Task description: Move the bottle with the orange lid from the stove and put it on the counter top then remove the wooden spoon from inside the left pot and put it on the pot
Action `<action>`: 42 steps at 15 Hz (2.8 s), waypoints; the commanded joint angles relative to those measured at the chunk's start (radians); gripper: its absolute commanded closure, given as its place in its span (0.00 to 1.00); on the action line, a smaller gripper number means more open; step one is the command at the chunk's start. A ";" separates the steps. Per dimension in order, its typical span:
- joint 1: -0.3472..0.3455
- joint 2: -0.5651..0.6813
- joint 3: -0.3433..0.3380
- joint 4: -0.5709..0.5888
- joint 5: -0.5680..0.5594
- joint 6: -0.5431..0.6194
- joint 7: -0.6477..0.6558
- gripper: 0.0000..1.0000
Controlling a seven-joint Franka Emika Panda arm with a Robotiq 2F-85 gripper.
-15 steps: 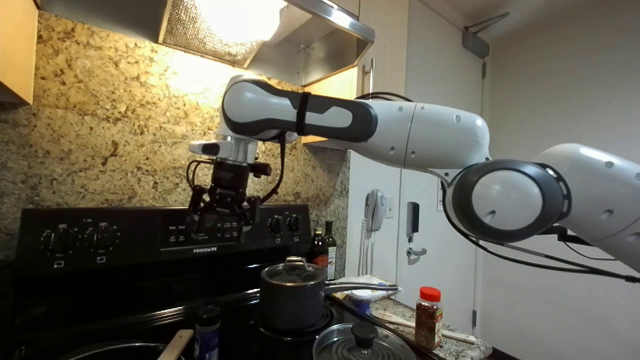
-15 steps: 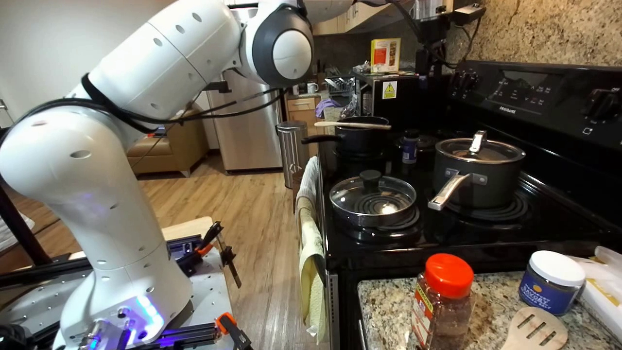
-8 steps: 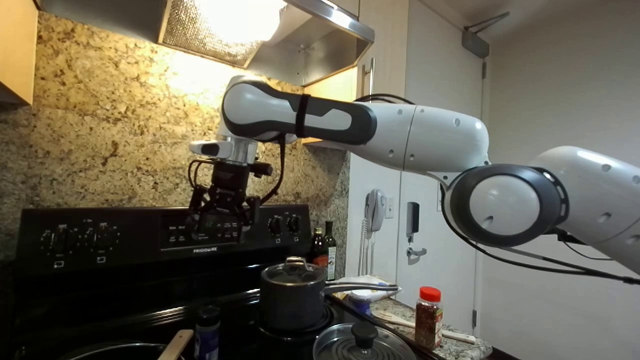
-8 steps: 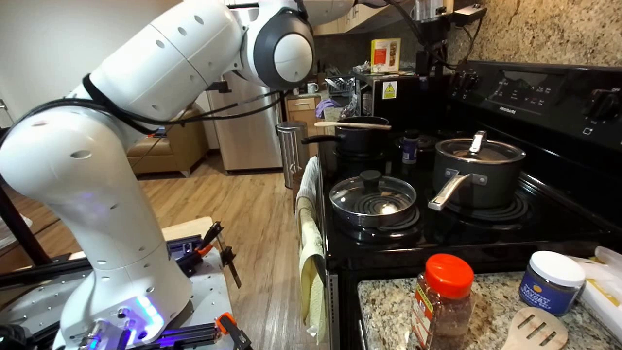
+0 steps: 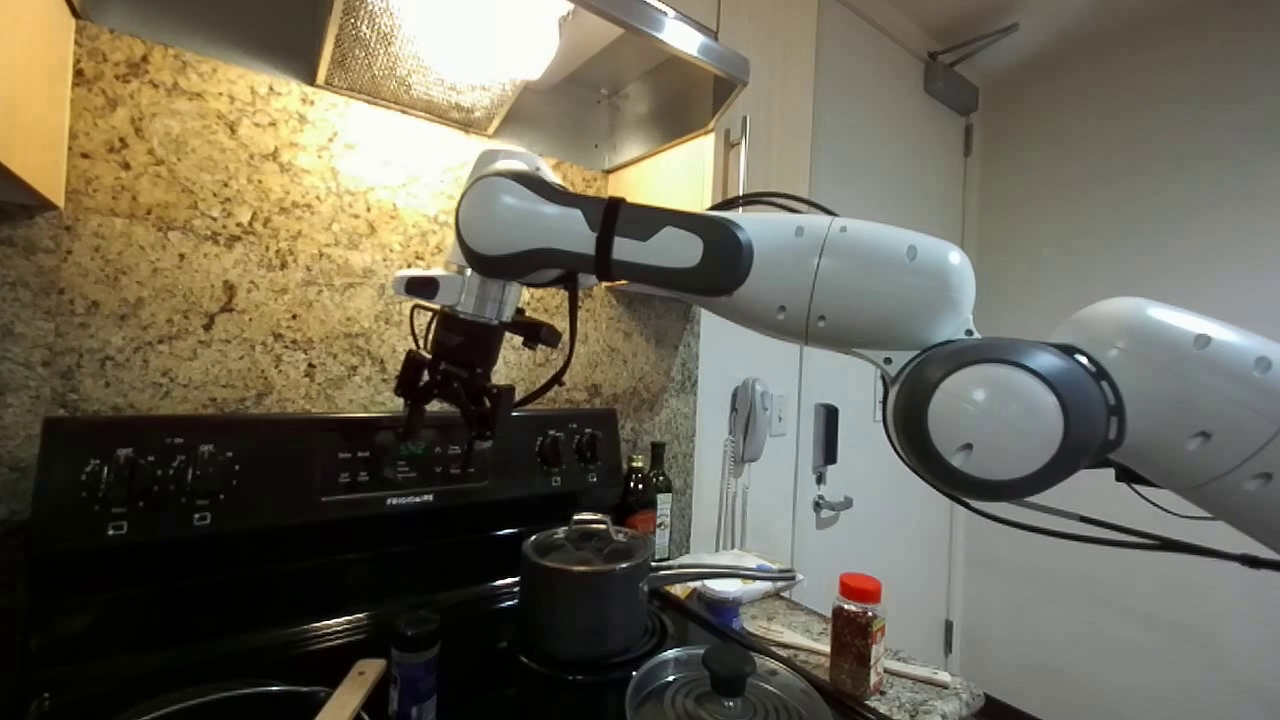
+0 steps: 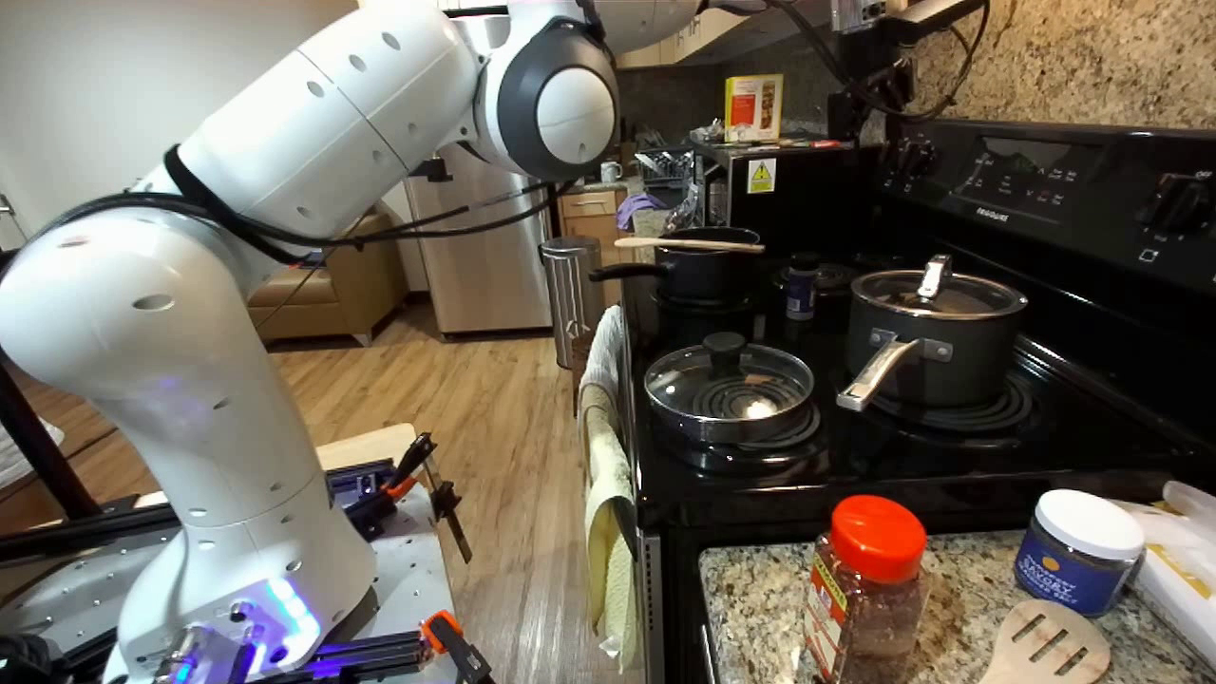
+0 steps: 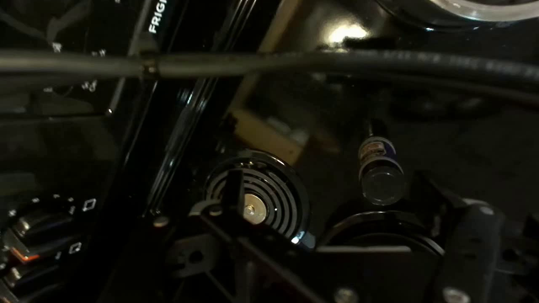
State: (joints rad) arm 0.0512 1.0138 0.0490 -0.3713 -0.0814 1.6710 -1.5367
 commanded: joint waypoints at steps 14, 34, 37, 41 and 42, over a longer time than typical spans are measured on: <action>0.009 0.009 -0.051 0.003 -0.011 0.132 0.412 0.00; 0.000 0.004 -0.097 -0.001 -0.043 -0.017 0.689 0.00; -0.018 -0.009 -0.080 -0.017 -0.001 0.030 0.870 0.00; -0.026 0.001 -0.068 -0.019 0.019 0.063 1.073 0.00; -0.025 0.034 -0.075 0.030 0.033 0.024 1.124 0.00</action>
State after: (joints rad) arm 0.0350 1.0239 -0.0366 -0.3721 -0.0814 1.7093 -0.5430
